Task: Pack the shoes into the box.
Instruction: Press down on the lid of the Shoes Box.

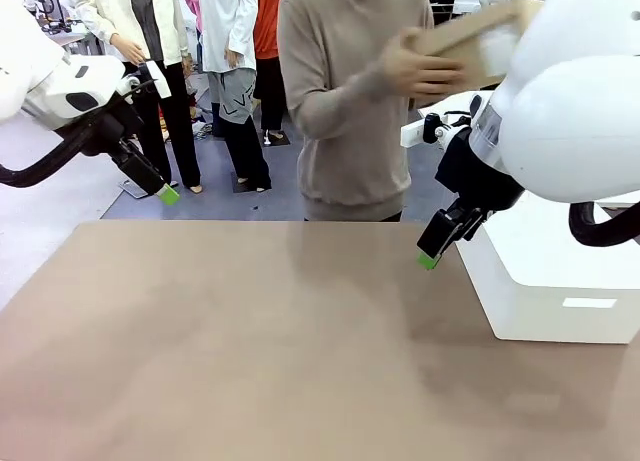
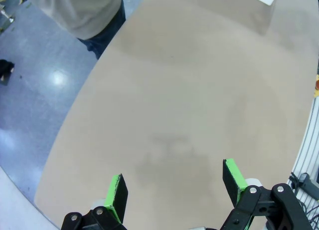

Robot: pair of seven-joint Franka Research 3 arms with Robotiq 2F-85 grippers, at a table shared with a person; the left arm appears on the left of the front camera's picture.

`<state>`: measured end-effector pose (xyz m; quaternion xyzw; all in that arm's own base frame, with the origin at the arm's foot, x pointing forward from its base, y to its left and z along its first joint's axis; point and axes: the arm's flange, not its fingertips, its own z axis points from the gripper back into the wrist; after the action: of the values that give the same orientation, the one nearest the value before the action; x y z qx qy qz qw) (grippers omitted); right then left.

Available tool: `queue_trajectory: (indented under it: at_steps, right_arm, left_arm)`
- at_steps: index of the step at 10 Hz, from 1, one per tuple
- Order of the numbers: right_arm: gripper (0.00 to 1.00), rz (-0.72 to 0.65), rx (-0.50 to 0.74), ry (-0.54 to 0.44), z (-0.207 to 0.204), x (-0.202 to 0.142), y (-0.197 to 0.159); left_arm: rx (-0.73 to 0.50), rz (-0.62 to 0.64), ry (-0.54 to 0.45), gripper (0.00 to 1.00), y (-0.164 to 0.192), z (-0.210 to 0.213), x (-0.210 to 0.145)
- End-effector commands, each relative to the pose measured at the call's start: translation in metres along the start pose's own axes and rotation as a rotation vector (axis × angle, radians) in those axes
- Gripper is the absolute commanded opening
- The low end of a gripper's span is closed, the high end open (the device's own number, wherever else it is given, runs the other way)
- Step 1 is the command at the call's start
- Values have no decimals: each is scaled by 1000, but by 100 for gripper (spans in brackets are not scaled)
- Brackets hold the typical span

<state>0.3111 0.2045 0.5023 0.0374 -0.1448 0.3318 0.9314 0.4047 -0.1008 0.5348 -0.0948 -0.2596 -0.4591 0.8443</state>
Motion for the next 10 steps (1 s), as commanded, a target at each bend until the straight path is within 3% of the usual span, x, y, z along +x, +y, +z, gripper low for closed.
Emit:
queue_trajectory:
  at_steps: [1, 10]
  right_arm:
    - [100, 4, -4, 6, 3, 1, -1]
    - [100, 4, -4, 6, 3, 1, -1]
  left_arm:
    - [11, -1, 6, 100, 0, 1, -2]
    - [11, -1, 6, 100, 0, 1, -2]
